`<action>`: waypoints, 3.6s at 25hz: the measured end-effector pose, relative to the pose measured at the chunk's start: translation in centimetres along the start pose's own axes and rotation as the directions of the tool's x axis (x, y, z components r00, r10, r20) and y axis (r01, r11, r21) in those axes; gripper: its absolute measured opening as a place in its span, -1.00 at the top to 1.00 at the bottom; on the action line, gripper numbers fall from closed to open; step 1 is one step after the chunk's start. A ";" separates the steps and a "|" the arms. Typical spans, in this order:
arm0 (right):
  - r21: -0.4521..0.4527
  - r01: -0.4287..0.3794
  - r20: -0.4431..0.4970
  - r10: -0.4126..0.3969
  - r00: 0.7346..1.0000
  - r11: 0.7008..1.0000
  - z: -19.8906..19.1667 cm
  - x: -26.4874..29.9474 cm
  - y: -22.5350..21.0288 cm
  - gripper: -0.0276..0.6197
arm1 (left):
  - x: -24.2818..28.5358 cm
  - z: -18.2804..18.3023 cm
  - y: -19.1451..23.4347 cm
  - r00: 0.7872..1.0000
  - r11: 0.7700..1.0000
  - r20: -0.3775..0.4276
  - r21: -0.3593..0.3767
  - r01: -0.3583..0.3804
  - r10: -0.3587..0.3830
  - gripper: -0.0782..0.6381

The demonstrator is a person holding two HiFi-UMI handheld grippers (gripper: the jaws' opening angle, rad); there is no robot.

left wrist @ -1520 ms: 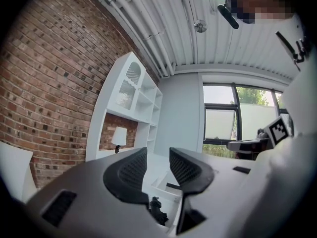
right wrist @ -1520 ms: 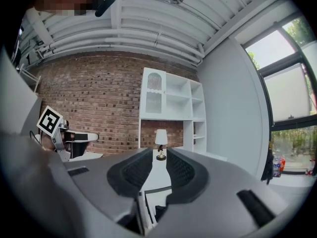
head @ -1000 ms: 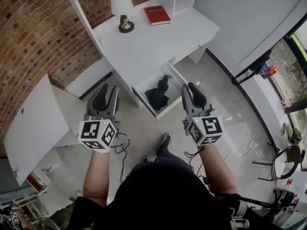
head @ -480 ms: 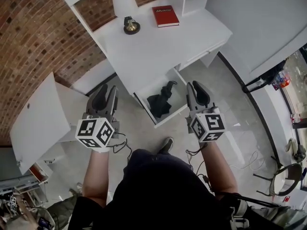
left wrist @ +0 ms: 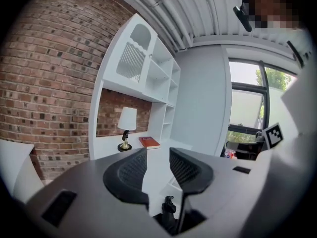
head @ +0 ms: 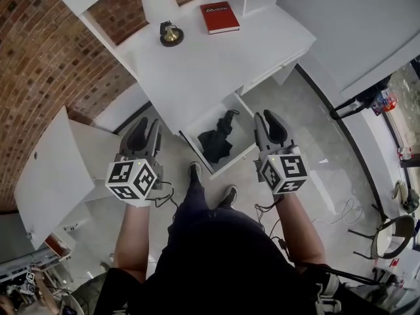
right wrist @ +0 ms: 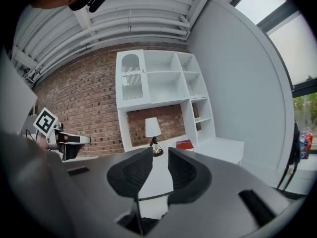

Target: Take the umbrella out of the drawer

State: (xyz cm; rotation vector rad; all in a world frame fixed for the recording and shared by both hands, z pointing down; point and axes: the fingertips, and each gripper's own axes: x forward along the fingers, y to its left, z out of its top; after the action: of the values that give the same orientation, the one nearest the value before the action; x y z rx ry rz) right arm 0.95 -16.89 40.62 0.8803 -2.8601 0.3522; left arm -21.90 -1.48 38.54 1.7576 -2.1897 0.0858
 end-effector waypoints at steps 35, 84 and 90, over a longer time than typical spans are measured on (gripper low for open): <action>0.130 0.456 -0.175 -0.432 0.885 0.880 -9.0 1.7 -12.4 0.61 | 22.4 -26.7 -11.1 0.683 0.808 -0.577 0.066 0.585 -0.447 0.34; 0.167 0.359 -0.347 -0.286 0.893 0.918 -16.9 -1.7 -16.2 0.70 | 25.6 -46.2 -8.4 0.549 0.932 -0.824 0.079 0.354 -0.138 0.07; 0.176 0.340 -0.336 -0.268 0.903 0.924 -15.9 -0.8 -14.7 0.73 | 25.4 -40.9 -10.1 0.624 0.907 -0.754 0.091 0.411 -0.207 0.07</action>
State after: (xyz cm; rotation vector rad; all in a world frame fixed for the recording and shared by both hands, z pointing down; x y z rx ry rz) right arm 10.81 -24.18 58.49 1.1791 -2.3795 0.7233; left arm -7.98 -17.44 82.90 1.7694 -1.3002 0.8740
